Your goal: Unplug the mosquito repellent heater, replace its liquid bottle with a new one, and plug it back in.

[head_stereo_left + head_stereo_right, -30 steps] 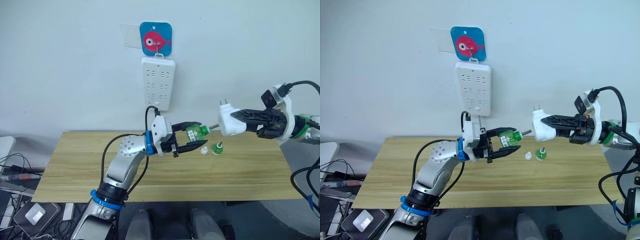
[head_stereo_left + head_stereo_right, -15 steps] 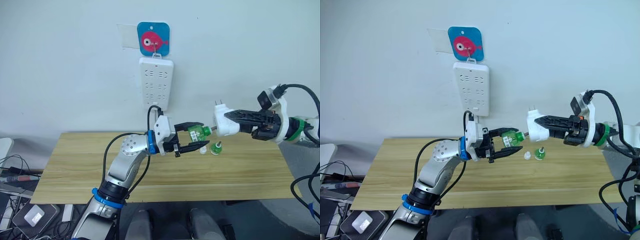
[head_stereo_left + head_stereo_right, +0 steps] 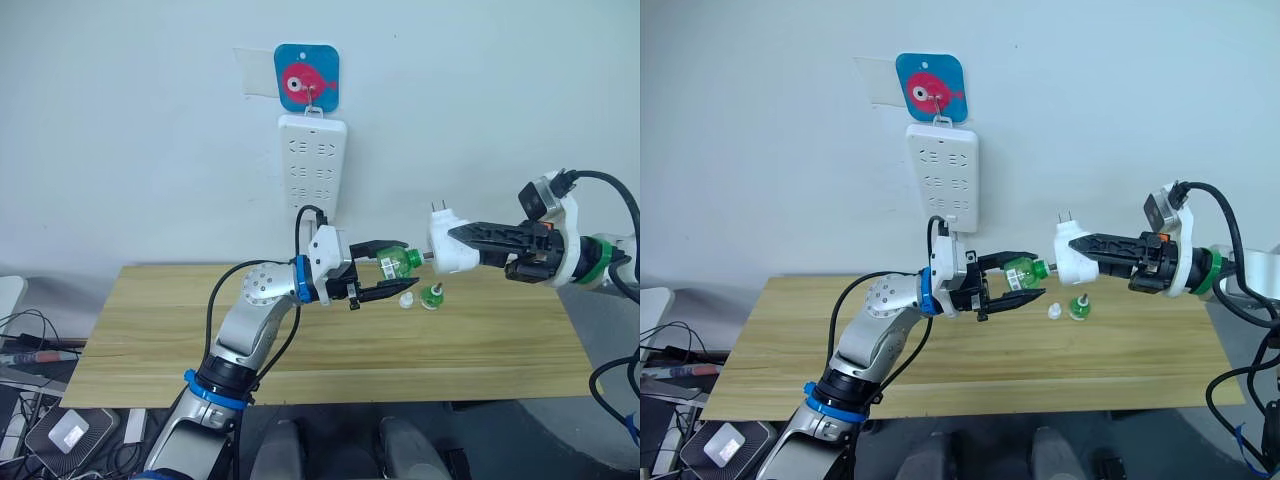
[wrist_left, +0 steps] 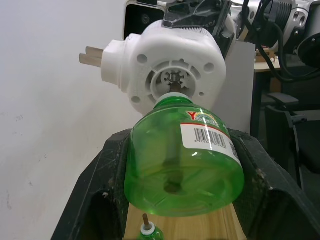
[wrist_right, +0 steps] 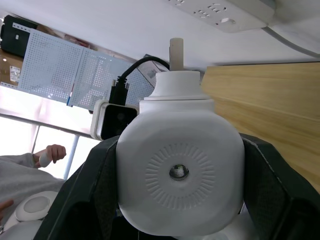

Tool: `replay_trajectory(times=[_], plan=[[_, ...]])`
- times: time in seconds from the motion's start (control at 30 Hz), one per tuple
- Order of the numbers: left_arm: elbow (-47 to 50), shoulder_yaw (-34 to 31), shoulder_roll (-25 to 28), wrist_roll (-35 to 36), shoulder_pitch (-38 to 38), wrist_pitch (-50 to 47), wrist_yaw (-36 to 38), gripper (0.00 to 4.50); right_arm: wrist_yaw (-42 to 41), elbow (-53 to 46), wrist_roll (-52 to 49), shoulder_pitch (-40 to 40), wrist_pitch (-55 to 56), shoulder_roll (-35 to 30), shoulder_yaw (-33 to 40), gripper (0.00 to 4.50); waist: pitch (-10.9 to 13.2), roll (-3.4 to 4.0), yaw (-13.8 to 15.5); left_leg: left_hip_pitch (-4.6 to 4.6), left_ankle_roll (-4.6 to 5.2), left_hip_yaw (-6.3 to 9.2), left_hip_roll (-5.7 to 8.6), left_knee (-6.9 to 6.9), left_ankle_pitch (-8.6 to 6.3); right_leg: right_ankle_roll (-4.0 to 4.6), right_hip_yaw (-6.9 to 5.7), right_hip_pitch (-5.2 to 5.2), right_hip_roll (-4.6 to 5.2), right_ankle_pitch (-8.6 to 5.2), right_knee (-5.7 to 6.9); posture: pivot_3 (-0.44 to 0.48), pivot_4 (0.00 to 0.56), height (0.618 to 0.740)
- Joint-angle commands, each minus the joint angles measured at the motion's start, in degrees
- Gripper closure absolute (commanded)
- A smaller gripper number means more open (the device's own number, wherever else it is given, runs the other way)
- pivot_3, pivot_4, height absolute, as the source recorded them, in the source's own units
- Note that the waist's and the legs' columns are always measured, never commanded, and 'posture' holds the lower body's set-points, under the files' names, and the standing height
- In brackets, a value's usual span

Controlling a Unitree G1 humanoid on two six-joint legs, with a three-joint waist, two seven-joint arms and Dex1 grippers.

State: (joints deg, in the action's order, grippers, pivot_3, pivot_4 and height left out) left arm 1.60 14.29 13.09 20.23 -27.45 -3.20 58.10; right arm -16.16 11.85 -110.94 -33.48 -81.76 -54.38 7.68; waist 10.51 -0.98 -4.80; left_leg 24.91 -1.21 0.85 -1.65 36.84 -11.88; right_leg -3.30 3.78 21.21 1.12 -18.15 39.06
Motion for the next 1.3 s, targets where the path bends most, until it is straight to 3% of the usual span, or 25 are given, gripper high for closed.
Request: replay_trajectory(times=[0.03, 0.5, 1.3], plan=[[1.9, -0.7, -0.7, 1.2, -1.6, 0.5, 0.1, 2.23, -0.6, -2.1, -2.1, 0.1, 0.2, -0.7, -0.6, 1.55, 0.0, 0.0, 0.0, 0.0, 0.0, 0.0, 0.0, 0.0, 0.0, 0.0, 0.0, 0.0, 0.0, 0.0, 0.0, -0.12, 0.163, 0.74], [3.8, 0.1, 0.3, 1.4, -1.0, -0.5, 2.3, 2.23, 0.0, 0.0, -2.1, -1.2, 1.5, -1.1, -1.0, 1.55, 0.0, 0.0, 0.0, 0.0, 0.0, 0.0, -0.01, 0.0, 0.0, 0.0, 0.01, 0.0, 0.0, 0.0, -0.01, -0.122, 0.158, 0.74], [1.4, 2.3, -1.2, -1.1, -2.0, -0.4, 2.5, 2.23, 0.4, -8.7, -2.1, -1.4, 2.5, 1.3, -2.8, 1.55, 0.0, 0.0, 0.0, 0.01, 0.0, 0.0, 0.0, -0.01, 0.0, 0.0, 0.0, 0.02, 0.0, 0.0, -0.01, -0.128, 0.157, 0.74]])
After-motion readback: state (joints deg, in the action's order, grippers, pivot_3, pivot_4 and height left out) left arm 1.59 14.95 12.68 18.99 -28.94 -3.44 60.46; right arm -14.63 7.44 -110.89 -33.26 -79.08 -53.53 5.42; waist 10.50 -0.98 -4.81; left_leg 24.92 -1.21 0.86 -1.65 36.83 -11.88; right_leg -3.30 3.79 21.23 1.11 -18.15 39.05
